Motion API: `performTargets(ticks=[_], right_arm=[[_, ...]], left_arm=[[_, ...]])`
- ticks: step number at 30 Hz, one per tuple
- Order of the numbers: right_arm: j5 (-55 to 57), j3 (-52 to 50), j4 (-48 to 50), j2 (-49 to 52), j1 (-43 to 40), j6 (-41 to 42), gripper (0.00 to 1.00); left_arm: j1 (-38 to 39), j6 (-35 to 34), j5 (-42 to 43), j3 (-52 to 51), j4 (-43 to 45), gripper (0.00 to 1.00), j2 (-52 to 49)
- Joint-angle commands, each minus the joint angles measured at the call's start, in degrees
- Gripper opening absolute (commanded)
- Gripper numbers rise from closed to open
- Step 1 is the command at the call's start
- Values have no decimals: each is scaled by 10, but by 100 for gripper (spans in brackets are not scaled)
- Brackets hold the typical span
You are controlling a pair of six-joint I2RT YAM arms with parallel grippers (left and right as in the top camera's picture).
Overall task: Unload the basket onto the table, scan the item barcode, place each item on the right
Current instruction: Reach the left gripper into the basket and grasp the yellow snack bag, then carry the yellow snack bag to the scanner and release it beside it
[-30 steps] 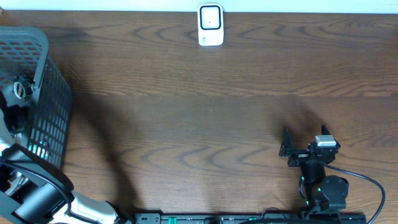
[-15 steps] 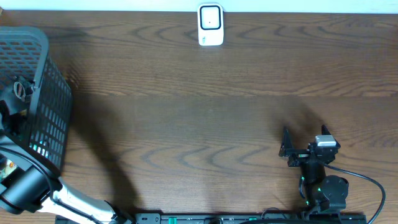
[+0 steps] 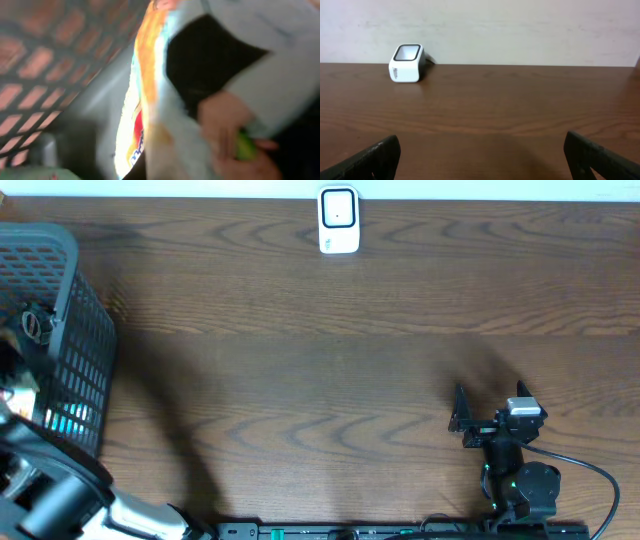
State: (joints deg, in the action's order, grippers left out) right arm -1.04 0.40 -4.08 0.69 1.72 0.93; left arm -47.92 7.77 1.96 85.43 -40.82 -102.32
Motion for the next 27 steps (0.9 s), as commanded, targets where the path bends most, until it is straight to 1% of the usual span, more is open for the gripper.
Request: performTargets(ticks=[1, 3, 4, 6, 11, 14, 15, 16, 18, 20, 23, 27], right_arm=[[3, -1, -2, -3, 3, 7, 99], [3, -1, -3, -3, 3, 7, 99], [3, -1, -2, -3, 3, 7, 99], [3, -1, -2, -3, 3, 7, 99], [3, -1, -2, -3, 3, 7, 99], [3, -1, -3, -3, 3, 7, 99], [3, -1, -2, -3, 3, 7, 99], [3, -1, -2, -3, 3, 7, 99], [3, -1, -2, -3, 3, 7, 99], [3, -1, -2, -3, 3, 7, 99], [3, -1, -3, -3, 3, 7, 99], [3, -1, -3, -3, 3, 7, 99]], left_arm=[[1, -100, 211, 25, 39, 7, 94], [1, -149, 279, 25, 78, 7, 136], [1, -202, 321, 25, 110, 7, 169], [1, -275, 355, 25, 150, 7, 210], [1, -478, 365, 25, 243, 7, 302], [5, -579, 365, 25, 255, 7, 352], [10, -600, 365, 25, 254, 8, 364], [19, -614, 369, 24, 251, 7, 376], [51, -619, 384, 24, 245, 7, 393], [102, -619, 392, 24, 241, 8, 401], [210, -616, 395, 24, 226, 8, 398], [365, -569, 386, 17, 184, 7, 369]])
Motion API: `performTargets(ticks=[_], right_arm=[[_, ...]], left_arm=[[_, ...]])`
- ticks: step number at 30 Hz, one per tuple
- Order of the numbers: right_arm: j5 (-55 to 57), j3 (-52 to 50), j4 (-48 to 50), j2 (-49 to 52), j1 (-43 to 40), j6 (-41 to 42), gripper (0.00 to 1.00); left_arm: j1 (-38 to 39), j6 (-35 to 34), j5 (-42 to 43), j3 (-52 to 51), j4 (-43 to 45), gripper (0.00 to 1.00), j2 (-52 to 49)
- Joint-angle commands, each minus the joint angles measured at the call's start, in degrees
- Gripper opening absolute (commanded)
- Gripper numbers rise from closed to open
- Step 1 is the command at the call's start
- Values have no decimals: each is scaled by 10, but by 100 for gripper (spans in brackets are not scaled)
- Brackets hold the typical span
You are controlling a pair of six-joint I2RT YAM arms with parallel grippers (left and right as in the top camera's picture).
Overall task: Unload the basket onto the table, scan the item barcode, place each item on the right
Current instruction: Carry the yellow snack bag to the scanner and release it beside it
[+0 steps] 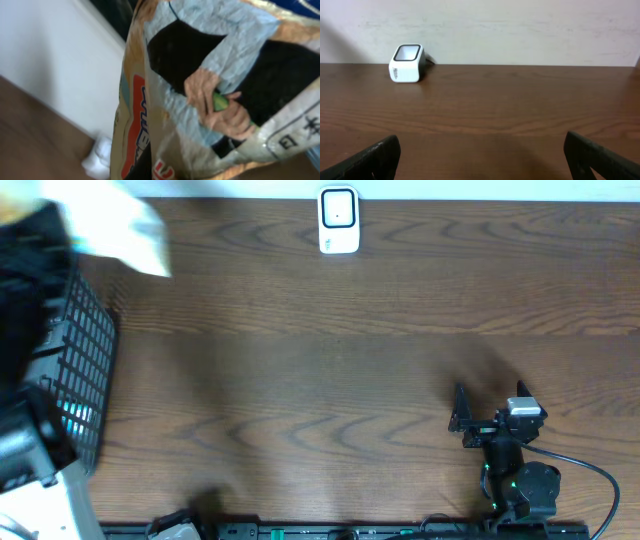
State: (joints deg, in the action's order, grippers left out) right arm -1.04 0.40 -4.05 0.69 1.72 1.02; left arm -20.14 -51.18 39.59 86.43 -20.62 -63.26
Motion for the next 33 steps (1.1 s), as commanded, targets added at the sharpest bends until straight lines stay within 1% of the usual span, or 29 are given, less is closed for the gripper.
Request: performTargets(ticks=[1, 3, 5, 7, 9, 11, 13, 15, 16, 19, 21, 24, 25, 26, 28, 29, 31, 33], right_arm=[[3, -1, -3, -3, 3, 6, 99], [3, -1, -3, -3, 3, 6, 99], [3, -1, -3, -3, 3, 6, 99], [3, -1, -3, -3, 3, 6, 99], [3, -1, -3, -3, 3, 6, 99], [3, -1, -3, -3, 3, 6, 99], [3, -1, -3, -3, 3, 6, 99], [3, -1, -3, -3, 3, 6, 99], [3, -1, -3, -3, 3, 6, 99], [3, -1, -3, -3, 3, 6, 99], [3, -1, -3, -3, 3, 6, 99], [3, -1, -3, -3, 3, 6, 99], [3, -1, -3, -3, 3, 6, 99], [3, -1, -3, -3, 3, 6, 99], [3, -1, -3, -3, 3, 6, 99], [3, -1, -3, -3, 3, 6, 99], [3, -1, -3, -3, 3, 6, 99], [3, -1, -3, -3, 3, 6, 99]], left_arm=[[123, 30, -5, 7, -38, 7, -33], [184, 31, -58, 7, -84, 7, -58], [238, 32, -129, 7, -126, 7, -86], [299, 44, -226, 7, -166, 7, -125], [346, 44, -300, 7, -189, 7, -163], [387, 45, -357, 7, -198, 7, -205], [421, 44, -393, 7, -194, 7, -246], [459, 45, -432, 7, -181, 8, -300], [483, 53, -453, 7, -162, 8, -342], [517, 81, -452, 7, -124, 9, -417], [529, 81, -452, 7, -113, 17, -443], [547, 81, -452, 7, -96, 17, -471], [553, 81, -449, 7, -91, 17, -474], [557, 81, -442, 7, -84, 25, -475], [564, 87, -419, 8, -64, 34, -470], [565, 106, -401, 9, -53, 35, -464], [565, 141, -377, 11, -38, 40, -447], [560, 167, -378, 14, -38, 41, -421]])
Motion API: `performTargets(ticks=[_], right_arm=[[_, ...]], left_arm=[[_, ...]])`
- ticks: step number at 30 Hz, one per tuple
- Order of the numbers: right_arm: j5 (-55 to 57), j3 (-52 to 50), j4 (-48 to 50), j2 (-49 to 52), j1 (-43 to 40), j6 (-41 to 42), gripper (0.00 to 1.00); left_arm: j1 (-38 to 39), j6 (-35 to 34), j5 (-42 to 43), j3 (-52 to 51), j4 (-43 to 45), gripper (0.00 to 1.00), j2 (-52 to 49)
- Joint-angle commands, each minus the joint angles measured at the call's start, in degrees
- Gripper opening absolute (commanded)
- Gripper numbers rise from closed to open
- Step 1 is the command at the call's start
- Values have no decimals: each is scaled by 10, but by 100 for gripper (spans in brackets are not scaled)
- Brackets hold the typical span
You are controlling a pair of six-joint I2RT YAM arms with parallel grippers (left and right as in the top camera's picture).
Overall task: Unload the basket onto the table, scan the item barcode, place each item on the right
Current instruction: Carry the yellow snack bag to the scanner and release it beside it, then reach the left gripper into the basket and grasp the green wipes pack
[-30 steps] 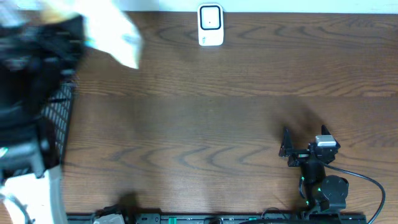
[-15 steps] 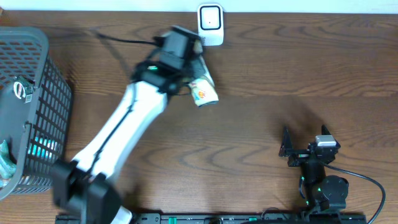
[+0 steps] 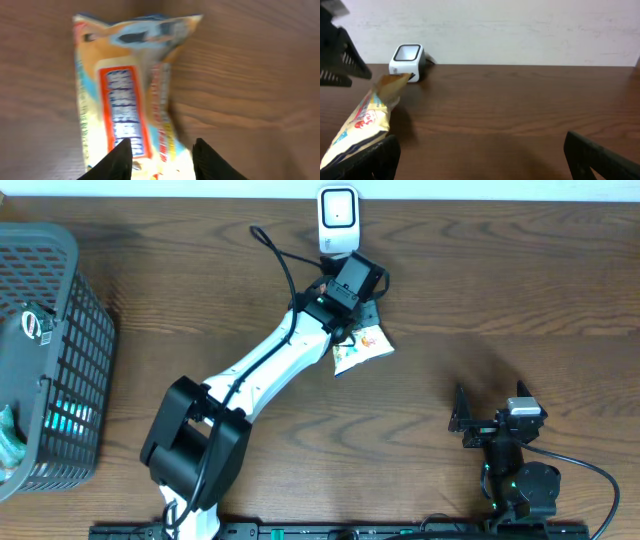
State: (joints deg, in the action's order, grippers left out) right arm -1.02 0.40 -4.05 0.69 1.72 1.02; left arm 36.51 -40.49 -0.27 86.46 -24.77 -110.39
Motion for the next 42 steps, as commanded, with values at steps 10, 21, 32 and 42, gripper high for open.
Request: performTargets(ticks=[10, 21, 32, 42], right_arm=[[2, -1, -3, -3, 3, 6, 99], [2, -1, -3, -3, 3, 6, 99], [2, -1, -3, -3, 3, 6, 99], [2, -1, -3, -3, 3, 6, 99]], left_arm=[[-71, 88, -120, 13, -32, 64, 132], [-215, 152, -183, 34, -50, 66, 247], [-562, 156, -190, 38, -104, 72, 380], [-778, 229, -189, 26, -275, 82, 242]])
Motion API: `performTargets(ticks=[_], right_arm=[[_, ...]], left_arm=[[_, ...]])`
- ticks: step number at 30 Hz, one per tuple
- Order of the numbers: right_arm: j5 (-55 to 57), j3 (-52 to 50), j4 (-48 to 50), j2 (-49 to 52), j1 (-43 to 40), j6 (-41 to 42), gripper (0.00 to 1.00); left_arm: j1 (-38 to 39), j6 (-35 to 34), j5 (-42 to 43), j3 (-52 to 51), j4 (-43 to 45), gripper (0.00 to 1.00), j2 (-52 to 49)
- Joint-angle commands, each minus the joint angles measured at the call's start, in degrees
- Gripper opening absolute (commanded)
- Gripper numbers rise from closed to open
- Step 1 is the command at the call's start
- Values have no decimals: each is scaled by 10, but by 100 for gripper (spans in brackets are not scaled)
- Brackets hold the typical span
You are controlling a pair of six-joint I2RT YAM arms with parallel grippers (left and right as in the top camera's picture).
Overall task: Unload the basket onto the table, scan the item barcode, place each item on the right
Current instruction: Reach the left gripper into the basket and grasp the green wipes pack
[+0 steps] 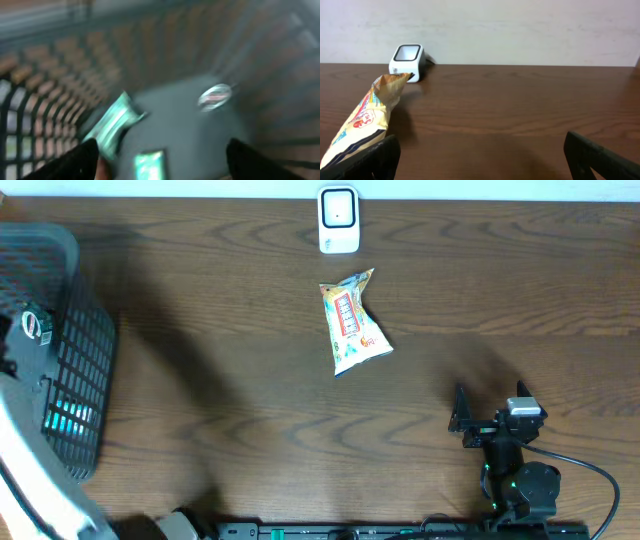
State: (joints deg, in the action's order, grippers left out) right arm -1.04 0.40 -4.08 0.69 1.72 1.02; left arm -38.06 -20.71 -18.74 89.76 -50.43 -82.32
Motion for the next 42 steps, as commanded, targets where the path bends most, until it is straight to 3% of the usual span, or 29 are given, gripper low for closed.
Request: performTargets(ticks=[1, 5, 9, 20, 36, 42], right_arm=[[3, -1, -3, -3, 3, 6, 99], [3, -1, -2, -3, 3, 6, 99], [3, -1, -2, -3, 3, 6, 99], [3, -1, -3, -3, 3, 6, 99], [3, -1, -3, -3, 3, 6, 99], [3, -1, -2, -3, 3, 6, 99]], left_arm=[[-42, 31, -4, -7, -27, 84, -56], [-63, 38, -5, -7, -42, 85, -109], [-71, 91, -27, -8, -46, 86, -164], [-89, 106, -83, -22, -37, 85, -284], [-111, 106, -89, -54, 38, 85, -337], [-115, 106, -89, -65, 64, 60, -337]])
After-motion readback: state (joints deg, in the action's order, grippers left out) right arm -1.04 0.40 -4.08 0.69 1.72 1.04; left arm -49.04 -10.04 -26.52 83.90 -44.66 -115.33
